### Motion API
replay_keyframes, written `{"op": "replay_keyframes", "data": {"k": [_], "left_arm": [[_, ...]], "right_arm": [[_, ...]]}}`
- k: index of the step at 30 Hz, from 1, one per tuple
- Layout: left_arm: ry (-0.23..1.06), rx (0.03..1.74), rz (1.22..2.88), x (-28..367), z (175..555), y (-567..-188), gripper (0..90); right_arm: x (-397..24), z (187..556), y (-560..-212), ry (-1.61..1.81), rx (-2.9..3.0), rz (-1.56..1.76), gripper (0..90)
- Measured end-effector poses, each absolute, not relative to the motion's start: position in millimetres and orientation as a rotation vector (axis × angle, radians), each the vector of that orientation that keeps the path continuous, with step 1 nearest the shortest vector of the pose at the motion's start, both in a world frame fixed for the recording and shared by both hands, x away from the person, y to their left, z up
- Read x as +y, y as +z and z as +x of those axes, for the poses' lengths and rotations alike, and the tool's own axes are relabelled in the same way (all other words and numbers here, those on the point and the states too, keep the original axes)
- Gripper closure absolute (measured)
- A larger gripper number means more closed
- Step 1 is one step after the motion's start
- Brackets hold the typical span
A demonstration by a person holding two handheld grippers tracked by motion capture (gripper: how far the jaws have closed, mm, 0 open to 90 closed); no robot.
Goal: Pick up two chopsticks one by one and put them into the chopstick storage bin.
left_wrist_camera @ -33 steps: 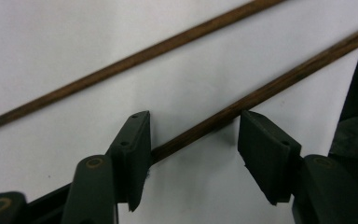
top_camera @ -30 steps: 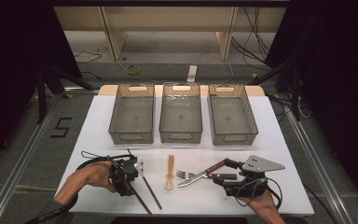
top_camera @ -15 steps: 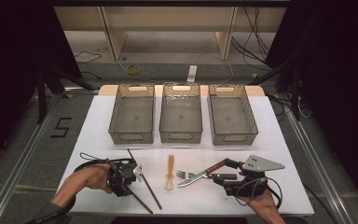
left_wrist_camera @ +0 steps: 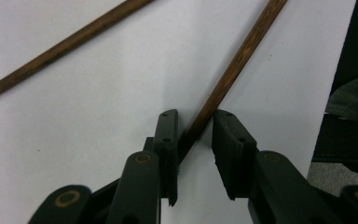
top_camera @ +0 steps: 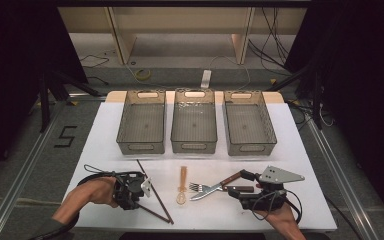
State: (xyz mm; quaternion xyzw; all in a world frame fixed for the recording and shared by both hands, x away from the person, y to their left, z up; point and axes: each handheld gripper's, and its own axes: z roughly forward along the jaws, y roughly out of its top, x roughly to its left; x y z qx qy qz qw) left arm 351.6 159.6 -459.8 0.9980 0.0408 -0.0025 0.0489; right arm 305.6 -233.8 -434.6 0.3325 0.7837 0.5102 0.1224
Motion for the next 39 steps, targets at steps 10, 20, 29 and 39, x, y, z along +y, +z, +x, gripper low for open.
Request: {"op": "replay_keyframes", "data": {"k": [10,20,29,39], "left_arm": [[-0.017,0.097,3.037,160,349,-460,77.0],[-0.031,0.06,3.033,161,348,-460,81.7],[-0.022,0.056,3.012,163,347,-460,84.3],[0.031,0.121,2.953,169,353,-441,84.5]], "right_arm": [[-234,306,-435,1.486,2.293,0.969,26.4],[-233,306,-435,1.477,2.287,0.967,26.5],[-234,305,-434,1.469,2.279,0.97,26.6],[-235,306,-434,1.468,2.27,0.98,26.6]]}}
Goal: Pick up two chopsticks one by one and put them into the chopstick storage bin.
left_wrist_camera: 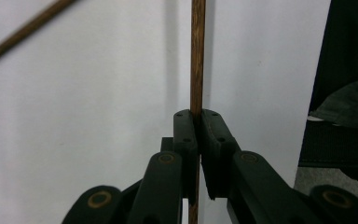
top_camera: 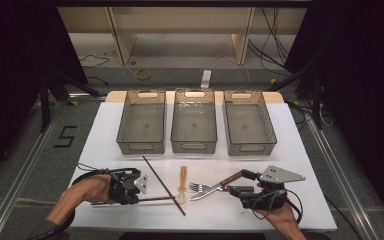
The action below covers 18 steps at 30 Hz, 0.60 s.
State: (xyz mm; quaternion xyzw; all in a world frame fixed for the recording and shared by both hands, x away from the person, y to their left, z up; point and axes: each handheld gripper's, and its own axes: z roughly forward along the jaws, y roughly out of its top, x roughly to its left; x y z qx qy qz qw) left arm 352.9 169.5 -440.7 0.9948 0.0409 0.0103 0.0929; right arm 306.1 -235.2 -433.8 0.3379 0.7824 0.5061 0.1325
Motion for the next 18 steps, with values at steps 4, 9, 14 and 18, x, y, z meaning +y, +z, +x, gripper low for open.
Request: {"op": "replay_keyframes", "data": {"k": [4,9,14,18], "left_arm": [[0.084,0.185,2.866,169,357,-426,84.5],[0.212,0.334,2.686,165,364,-413,84.5],[0.319,0.538,2.492,164,379,-399,84.4],[0.346,0.668,2.39,165,393,-388,84.4]], "right_arm": [[-235,306,-434,1.462,2.272,0.984,26.7],[-235,306,-434,1.468,2.271,0.98,26.6],[-236,305,-433,1.474,2.262,0.978,26.4],[-236,305,-433,1.479,2.258,0.981,26.3]]}}
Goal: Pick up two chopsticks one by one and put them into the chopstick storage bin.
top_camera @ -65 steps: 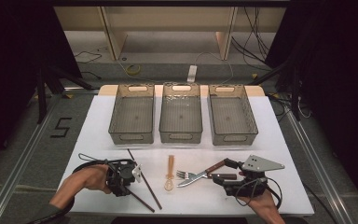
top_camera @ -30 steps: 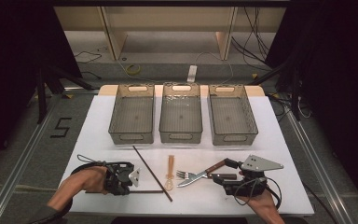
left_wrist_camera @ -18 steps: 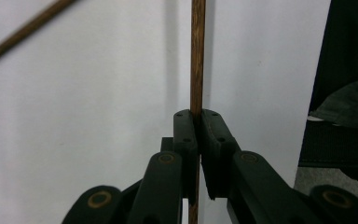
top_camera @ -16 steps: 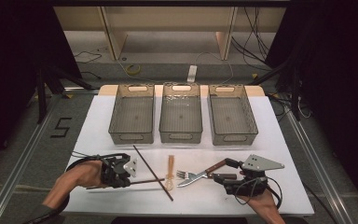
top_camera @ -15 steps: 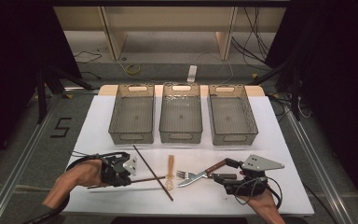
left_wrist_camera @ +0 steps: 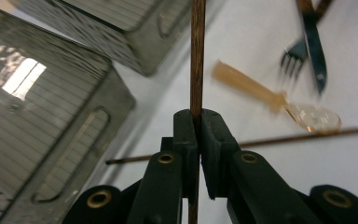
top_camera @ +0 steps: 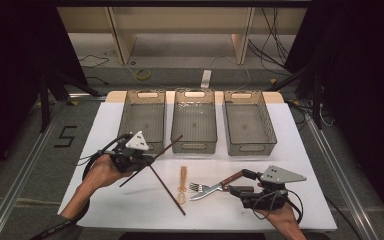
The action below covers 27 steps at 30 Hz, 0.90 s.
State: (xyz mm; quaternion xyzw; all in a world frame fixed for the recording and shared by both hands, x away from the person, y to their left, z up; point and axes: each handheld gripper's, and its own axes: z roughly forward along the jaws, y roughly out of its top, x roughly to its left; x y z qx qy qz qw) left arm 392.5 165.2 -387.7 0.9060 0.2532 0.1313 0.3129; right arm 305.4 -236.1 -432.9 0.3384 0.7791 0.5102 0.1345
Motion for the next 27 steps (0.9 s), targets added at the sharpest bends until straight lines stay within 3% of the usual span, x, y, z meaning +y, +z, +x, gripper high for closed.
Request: {"op": "replay_keyframes", "data": {"k": [9,27], "left_arm": [[0.39,0.861,2.237,168,421,-367,84.5],[0.52,0.996,2.117,179,462,-333,84.5]], "right_arm": [[-237,305,-432,1.481,2.253,0.977,26.2],[-238,305,-432,1.487,2.255,0.971,26.1]]}}
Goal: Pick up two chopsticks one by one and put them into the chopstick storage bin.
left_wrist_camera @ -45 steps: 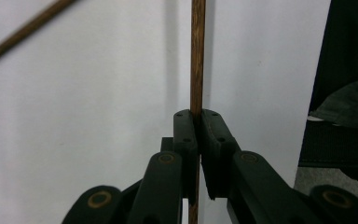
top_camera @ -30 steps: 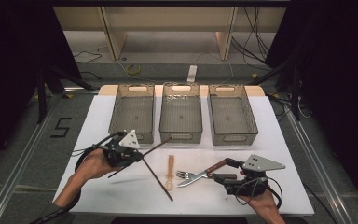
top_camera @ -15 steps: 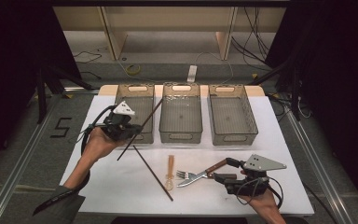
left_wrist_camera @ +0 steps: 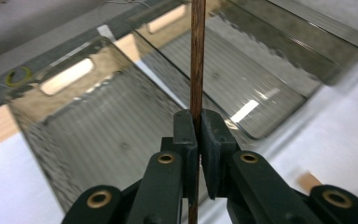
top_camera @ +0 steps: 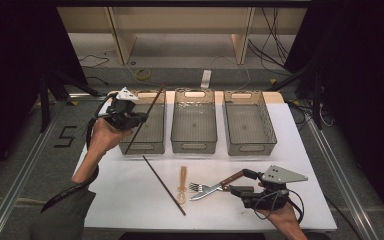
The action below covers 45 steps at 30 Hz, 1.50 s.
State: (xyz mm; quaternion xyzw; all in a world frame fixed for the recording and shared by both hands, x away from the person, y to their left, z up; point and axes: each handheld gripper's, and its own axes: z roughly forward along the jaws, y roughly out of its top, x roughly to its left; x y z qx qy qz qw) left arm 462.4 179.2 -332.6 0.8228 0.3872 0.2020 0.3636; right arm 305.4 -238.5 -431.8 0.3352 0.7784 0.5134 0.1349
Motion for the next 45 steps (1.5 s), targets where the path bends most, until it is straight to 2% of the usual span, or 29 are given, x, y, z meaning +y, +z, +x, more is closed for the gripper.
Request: {"op": "replay_keyframes", "data": {"k": [8,11,18,29,45], "left_arm": [[0.538,1.071,2.081,190,485,-327,84.5],[0.586,1.084,2.079,192,491,-324,84.4],[0.604,1.153,2.03,200,508,-332,84.4],[0.599,1.199,1.98,205,515,-356,84.3],[0.603,1.25,2.017,203,519,-381,83.6]], "right_arm": [[-239,305,-431,1.491,2.259,0.966,26.1],[-239,306,-432,1.492,2.262,0.966,26.1],[-238,305,-432,1.489,2.267,0.964,25.8],[-238,305,-432,1.494,2.269,0.961,25.8],[-237,305,-432,1.491,2.273,0.959,25.8]]}}
